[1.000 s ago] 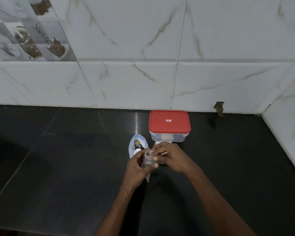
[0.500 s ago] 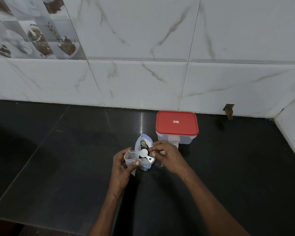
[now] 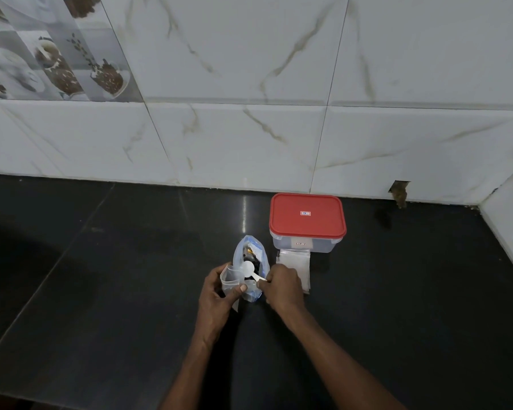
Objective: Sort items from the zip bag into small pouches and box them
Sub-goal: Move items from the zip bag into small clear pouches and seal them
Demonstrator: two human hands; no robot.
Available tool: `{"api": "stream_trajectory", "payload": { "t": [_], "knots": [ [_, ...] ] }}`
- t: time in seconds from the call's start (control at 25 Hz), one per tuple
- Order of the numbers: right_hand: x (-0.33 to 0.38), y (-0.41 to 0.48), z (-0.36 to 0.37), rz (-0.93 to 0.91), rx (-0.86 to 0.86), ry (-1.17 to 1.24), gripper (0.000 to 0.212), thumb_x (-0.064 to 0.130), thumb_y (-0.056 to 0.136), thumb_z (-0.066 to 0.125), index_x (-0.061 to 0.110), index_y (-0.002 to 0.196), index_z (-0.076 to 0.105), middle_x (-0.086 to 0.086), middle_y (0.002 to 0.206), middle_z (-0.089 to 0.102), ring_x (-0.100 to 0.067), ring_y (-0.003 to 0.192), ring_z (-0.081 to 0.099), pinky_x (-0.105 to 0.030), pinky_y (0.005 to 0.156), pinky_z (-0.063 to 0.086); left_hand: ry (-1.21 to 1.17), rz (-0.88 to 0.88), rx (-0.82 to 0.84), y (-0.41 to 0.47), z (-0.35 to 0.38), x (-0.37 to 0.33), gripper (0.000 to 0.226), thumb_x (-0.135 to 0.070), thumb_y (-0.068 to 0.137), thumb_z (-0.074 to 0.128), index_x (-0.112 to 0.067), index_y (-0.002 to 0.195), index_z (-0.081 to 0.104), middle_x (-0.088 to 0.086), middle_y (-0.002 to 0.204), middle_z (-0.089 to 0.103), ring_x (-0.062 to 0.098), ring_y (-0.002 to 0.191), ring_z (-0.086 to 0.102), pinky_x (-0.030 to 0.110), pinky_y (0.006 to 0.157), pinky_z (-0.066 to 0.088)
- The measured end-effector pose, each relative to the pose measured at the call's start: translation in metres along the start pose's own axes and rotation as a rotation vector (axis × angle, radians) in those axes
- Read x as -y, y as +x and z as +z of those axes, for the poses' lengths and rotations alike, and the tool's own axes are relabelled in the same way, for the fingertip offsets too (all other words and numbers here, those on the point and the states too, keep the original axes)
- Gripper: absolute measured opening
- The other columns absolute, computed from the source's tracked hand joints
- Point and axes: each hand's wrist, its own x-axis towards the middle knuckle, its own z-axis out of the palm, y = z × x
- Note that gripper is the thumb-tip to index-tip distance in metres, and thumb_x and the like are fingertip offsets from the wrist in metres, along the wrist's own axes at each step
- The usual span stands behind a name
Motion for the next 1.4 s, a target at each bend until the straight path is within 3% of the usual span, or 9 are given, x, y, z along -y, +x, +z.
{"api": "stream_trajectory", "payload": {
  "t": [0.2, 0.32, 0.44, 0.68, 0.8, 1.08, 1.16, 1.24, 1.4],
  "knots": [
    [0.004, 0.003, -0.014, -0.194, -0.154, -0.172, 0.011, 0.025, 0.089, 0.057, 0.015, 0.089, 0.053, -0.005, 0.090, 0.064, -0.025, 0.082, 0.062, -0.030, 0.062, 0.037, -0.131, -0.039, -0.051, -0.006, 0.004, 0.001, 0.048, 0.000, 0.085, 0.076, -0.015, 0.128, 0.061, 0.002, 0.115, 0.074, 0.020, 0.104, 0.072, 0.025, 0.081, 0.058],
    [0.005, 0.015, -0.024, -0.247, -0.099, -0.135, 0.012, 0.015, 0.085, 0.059, 0.014, 0.081, 0.048, -0.010, 0.086, 0.065, -0.023, 0.074, 0.055, -0.029, 0.060, 0.033, -0.188, -0.048, -0.067, -0.016, 0.005, 0.005, 0.047, -0.002, 0.086, 0.075, -0.017, 0.128, 0.061, 0.004, 0.117, 0.073, 0.023, 0.109, 0.071, 0.033, 0.089, 0.057],
    [0.000, 0.018, -0.027, -0.329, -0.082, -0.100, 0.003, 0.008, 0.082, 0.059, 0.006, 0.083, 0.060, -0.012, 0.081, 0.066, -0.018, 0.069, 0.050, -0.025, 0.054, 0.029, -0.256, -0.059, -0.089, -0.026, 0.010, 0.008, 0.044, -0.003, 0.088, 0.074, -0.017, 0.128, 0.062, 0.008, 0.119, 0.073, 0.028, 0.113, 0.069, 0.043, 0.097, 0.054],
    [-0.004, 0.018, -0.012, -0.481, -0.040, -0.370, 0.022, 0.015, 0.097, 0.048, 0.005, 0.105, 0.066, -0.011, 0.099, 0.061, -0.023, 0.083, 0.059, -0.031, 0.068, 0.045, -0.427, -0.123, -0.158, -0.025, 0.023, 0.012, 0.048, -0.006, 0.087, 0.070, -0.014, 0.133, 0.058, 0.016, 0.128, 0.068, 0.039, 0.121, 0.064, 0.055, 0.104, 0.049],
    [-0.009, 0.018, -0.006, -0.623, -0.080, -0.505, 0.015, 0.009, 0.092, 0.060, 0.004, 0.104, 0.066, -0.013, 0.097, 0.060, -0.026, 0.080, 0.062, -0.035, 0.064, 0.050, -0.473, -0.129, -0.169, -0.024, 0.024, 0.010, 0.051, -0.011, 0.084, 0.075, -0.016, 0.132, 0.059, 0.016, 0.129, 0.068, 0.038, 0.122, 0.063, 0.059, 0.107, 0.047],
    [-0.017, 0.014, -0.014, -0.661, -0.051, -0.560, 0.021, 0.007, 0.066, 0.084, 0.007, 0.079, 0.068, -0.009, 0.072, 0.058, -0.023, 0.052, 0.060, -0.026, 0.041, 0.039, -0.530, -0.154, -0.208, -0.027, 0.039, 0.011, 0.046, -0.007, 0.087, 0.072, -0.015, 0.130, 0.060, 0.017, 0.127, 0.068, 0.040, 0.121, 0.064, 0.064, 0.106, 0.045],
    [-0.015, 0.014, -0.018, -0.651, -0.029, -0.576, 0.010, 0.008, 0.085, 0.067, 0.003, 0.093, 0.068, -0.014, 0.088, 0.060, -0.029, 0.070, 0.064, -0.033, 0.054, 0.045, -0.556, -0.170, -0.238, -0.029, 0.045, 0.009, 0.043, -0.003, 0.090, 0.067, -0.014, 0.131, 0.059, 0.017, 0.126, 0.069, 0.041, 0.120, 0.063, 0.062, 0.104, 0.048],
    [-0.013, 0.016, -0.020, -0.587, 0.016, -0.565, 0.021, 0.011, 0.094, 0.050, 0.003, 0.103, 0.067, -0.014, 0.102, 0.060, -0.031, 0.087, 0.063, -0.037, 0.068, 0.047, -0.587, -0.172, -0.260, -0.028, 0.048, 0.005, 0.045, -0.007, 0.088, 0.069, -0.013, 0.131, 0.059, 0.018, 0.126, 0.068, 0.041, 0.120, 0.063, 0.061, 0.103, 0.049],
    [-0.011, 0.020, -0.021, -0.391, 0.044, -0.269, 0.023, 0.018, 0.086, 0.059, 0.009, 0.098, 0.075, -0.010, 0.095, 0.070, -0.024, 0.085, 0.065, -0.029, 0.064, 0.044, -0.595, -0.158, -0.269, -0.023, 0.053, 0.001, 0.048, -0.012, 0.082, 0.072, -0.013, 0.129, 0.061, 0.020, 0.126, 0.068, 0.044, 0.120, 0.062, 0.061, 0.105, 0.047]
  ]
}}
